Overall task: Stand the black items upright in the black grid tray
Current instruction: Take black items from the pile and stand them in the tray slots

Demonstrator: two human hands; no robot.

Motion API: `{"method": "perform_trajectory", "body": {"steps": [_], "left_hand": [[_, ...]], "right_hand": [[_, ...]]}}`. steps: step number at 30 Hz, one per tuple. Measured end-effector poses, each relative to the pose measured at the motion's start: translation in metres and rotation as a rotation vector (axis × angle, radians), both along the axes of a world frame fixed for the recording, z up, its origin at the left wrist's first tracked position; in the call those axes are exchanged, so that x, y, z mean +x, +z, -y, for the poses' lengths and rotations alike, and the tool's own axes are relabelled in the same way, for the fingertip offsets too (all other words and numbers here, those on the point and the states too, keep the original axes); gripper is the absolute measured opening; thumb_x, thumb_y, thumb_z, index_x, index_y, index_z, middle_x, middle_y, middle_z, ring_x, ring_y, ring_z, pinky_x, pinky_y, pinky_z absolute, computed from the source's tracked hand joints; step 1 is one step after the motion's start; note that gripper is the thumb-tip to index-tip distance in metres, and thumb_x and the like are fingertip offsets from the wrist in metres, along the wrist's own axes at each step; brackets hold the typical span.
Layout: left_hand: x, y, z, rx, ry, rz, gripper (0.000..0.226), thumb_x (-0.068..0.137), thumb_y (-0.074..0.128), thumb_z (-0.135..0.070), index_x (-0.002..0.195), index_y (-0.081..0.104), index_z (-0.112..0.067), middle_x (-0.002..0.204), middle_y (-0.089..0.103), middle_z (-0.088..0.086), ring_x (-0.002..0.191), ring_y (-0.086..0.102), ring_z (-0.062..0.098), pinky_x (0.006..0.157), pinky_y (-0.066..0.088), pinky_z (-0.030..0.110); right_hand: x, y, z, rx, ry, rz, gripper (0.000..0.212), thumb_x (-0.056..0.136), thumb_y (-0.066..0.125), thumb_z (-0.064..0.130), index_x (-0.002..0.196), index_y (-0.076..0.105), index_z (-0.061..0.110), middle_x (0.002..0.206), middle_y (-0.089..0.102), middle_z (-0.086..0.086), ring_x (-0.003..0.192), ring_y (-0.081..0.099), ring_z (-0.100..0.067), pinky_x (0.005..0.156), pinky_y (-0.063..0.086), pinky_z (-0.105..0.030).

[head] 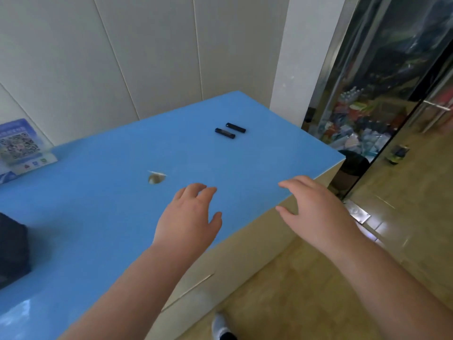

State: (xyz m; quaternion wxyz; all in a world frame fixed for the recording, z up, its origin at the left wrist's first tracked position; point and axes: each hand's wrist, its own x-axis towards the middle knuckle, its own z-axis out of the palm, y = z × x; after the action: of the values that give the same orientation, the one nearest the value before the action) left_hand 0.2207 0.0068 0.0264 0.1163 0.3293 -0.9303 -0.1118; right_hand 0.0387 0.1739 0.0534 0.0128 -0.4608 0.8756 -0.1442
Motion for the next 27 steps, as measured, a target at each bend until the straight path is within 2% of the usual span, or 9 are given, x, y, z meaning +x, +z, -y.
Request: {"method": "perform_trajectory", "body": {"steps": [7,14,19,27], "left_hand": [[-0.081,-0.005,0.048,0.038,-0.02,-0.037,0.056,0.095,0.049,-0.047,0.146,0.038,-0.03,0.145,0.039,-0.01,0.135,0.035,0.015,0.102,0.04,0.029],[-0.131,-0.011,0.08,0.064,-0.04,0.039,0.055,0.096,0.044,-0.049,0.147,0.035,-0.03,0.147,0.035,-0.01,0.136,0.034,0.015,0.1,0.043,0.03],[-0.165,-0.018,0.102,0.107,0.02,0.092,0.056,0.096,0.043,-0.05,0.147,0.035,-0.028,0.148,0.035,-0.01,0.136,0.035,0.015,0.104,0.039,0.029],[-0.238,-0.024,0.144,0.18,0.284,0.172,0.05,0.095,0.047,-0.049,0.136,0.045,-0.019,0.14,0.042,-0.004,0.123,0.048,0.02,0.094,0.044,0.033]], "right_hand": [[-0.069,0.003,0.041,0.044,-0.04,-0.028,0.05,0.095,0.062,0.041,0.141,0.05,0.027,0.137,0.052,0.012,0.126,0.049,-0.013,0.099,0.043,-0.027],[-0.118,-0.005,0.079,0.064,-0.024,-0.005,0.048,0.095,0.06,0.042,0.14,0.051,0.028,0.135,0.052,0.011,0.126,0.049,-0.014,0.101,0.044,-0.03],[-0.163,-0.017,0.11,0.073,0.025,0.022,0.047,0.094,0.062,0.04,0.138,0.052,0.026,0.133,0.053,0.009,0.127,0.049,-0.016,0.103,0.044,-0.031],[-0.243,-0.034,0.169,0.062,0.193,0.05,0.046,0.091,0.064,0.04,0.134,0.056,0.026,0.128,0.056,0.009,0.121,0.053,-0.017,0.099,0.045,-0.032]]}}
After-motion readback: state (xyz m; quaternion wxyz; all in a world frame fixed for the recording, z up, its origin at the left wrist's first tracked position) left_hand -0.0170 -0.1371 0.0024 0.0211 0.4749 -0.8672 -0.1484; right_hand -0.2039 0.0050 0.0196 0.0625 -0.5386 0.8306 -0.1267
